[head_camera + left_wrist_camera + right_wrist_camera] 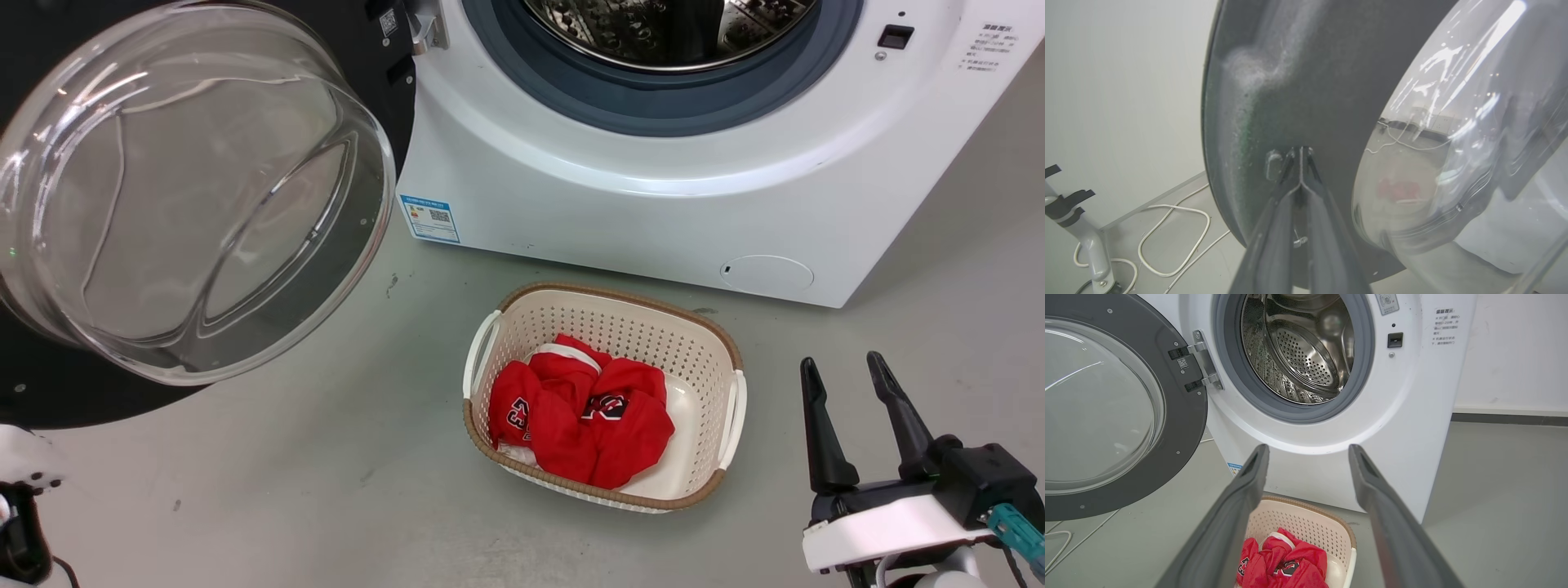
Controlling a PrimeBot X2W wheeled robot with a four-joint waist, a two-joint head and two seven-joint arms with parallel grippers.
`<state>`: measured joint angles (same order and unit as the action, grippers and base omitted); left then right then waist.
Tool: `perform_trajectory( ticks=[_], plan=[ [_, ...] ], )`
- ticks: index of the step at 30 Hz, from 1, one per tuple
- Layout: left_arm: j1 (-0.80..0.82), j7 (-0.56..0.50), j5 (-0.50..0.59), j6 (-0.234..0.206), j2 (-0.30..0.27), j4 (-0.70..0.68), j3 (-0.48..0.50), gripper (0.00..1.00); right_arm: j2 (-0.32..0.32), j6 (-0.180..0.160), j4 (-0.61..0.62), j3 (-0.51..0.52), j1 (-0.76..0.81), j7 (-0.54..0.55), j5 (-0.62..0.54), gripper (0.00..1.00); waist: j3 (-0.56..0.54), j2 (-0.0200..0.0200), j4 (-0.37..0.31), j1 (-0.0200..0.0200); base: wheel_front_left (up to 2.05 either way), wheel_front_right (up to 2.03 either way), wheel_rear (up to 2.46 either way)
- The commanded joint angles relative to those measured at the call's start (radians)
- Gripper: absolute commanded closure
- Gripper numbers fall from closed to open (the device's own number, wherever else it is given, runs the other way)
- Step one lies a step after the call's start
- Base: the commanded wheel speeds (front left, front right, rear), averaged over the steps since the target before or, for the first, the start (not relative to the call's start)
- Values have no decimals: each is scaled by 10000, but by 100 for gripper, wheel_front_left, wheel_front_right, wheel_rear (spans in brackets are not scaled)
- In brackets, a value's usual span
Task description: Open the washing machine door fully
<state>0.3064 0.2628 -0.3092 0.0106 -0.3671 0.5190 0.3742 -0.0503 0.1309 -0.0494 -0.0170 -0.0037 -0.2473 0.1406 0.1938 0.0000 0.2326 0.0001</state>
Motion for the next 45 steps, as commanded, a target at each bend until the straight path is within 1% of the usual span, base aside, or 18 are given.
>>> perform_trajectory(
  ticks=[1,6,10,14,20,21,22,23,24,29,34,39,45],
  plan=[
    [326,25,84,67,-153,298,266,100,4,-3,-26,2,-199,-78,-31,0,48,0,-40,-1,0,0,0],
    [713,25,368,265,-225,750,541,100,4,-3,-99,-25,-249,-95,-23,0,87,0,-98,-1,0,0,0],
    [616,25,629,409,35,639,786,100,4,-3,-205,-62,-309,-125,89,0,-18,0,-219,-1,0,0,0],
    [-91,25,855,537,617,44,1123,100,4,-3,-328,-85,-265,-158,193,0,-287,0,-407,-1,0,0,0],
    [-1506,25,1249,796,1856,-1527,1233,100,4,-3,-429,-34,-29,-179,263,0,-755,0,-635,-1,0,0,0],
    [-1717,25,1336,862,2042,-1751,1181,85,4,-3,-434,-31,-1,-181,260,0,-824,0,-663,-1,0,0,0],
    [-1935,25,1389,882,2254,-1972,1115,56,4,-3,-435,-26,36,-184,246,0,-893,0,-690,-1,0,0,0],
    [-2130,25,1423,933,2463,-2141,1027,18,4,-3,-417,9,75,-178,243,0,-962,0,-700,-1,0,0,0],
    [-2331,23,1463,942,2642,-2249,932,0,4,-3,-398,33,100,-177,245,0,-1039,0,-711,-1,0,0,0],
    [-3105,25,1473,955,3092,-3041,288,0,4,-3,-351,119,329,-179,291,0,-1386,0,-745,-1,0,0,0],
    [-3546,25,1556,880,3155,-3946,-405,0,4,-3,-289,92,465,-180,173,0,-1555,0,-843,-1,0,0,0],
    [-3609,25,1843,878,3162,-4777,-1379,0,4,-3,-171,126,524,-181,-83,0,-1648,0,-1040,-1,0,0,0],
    [-3219,25,2092,937,3162,-5132,-2593,0,3,-3,40,160,491,-167,-435,0,-1731,0,-1493,-1,0,0,0]
  ],
)
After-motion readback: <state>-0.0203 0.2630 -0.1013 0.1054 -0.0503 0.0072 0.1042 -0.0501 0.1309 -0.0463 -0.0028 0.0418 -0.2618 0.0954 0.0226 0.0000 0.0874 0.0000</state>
